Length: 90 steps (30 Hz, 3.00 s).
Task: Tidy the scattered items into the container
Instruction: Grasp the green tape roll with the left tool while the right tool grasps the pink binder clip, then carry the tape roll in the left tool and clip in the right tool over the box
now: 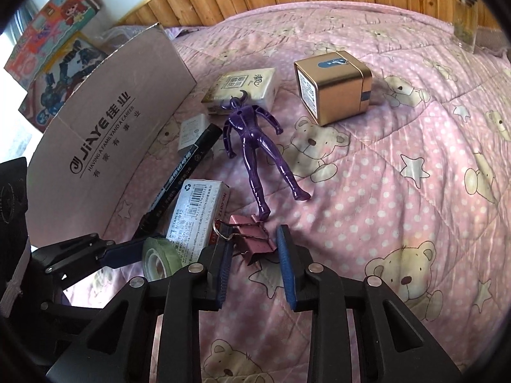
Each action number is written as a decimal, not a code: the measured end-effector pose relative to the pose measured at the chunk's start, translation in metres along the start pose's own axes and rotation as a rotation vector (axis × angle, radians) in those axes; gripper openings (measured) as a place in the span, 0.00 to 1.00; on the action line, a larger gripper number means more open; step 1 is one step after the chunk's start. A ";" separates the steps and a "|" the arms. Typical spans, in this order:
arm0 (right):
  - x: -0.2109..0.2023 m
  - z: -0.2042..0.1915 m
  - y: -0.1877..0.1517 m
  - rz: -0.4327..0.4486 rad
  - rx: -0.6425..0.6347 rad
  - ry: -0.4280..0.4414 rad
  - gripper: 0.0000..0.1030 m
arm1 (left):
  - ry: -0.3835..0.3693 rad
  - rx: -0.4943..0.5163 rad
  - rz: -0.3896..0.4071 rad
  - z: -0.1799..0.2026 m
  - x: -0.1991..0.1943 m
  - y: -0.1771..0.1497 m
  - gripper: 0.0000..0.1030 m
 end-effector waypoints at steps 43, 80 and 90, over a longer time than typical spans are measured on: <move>-0.134 -0.048 -0.053 0.179 0.016 0.010 0.22 | 0.047 -0.020 0.173 0.040 -0.137 -0.020 0.48; -0.199 -0.173 0.003 0.325 -0.263 0.097 0.22 | 0.134 -0.116 0.338 -0.023 -0.251 -0.006 0.48; -0.187 -0.196 0.031 0.312 -0.315 0.118 0.22 | 0.148 -0.150 0.332 -0.054 -0.263 0.011 0.48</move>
Point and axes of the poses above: each gripper's, at about its wrist camera, not at the fingertips, and x roughly the way its jaws point, z to its right, y to its top, the point moved 3 cm from there along x, roughly the way its jaws point, and after that the axes turned 14 degrees about -y, right-handed, at the moved point
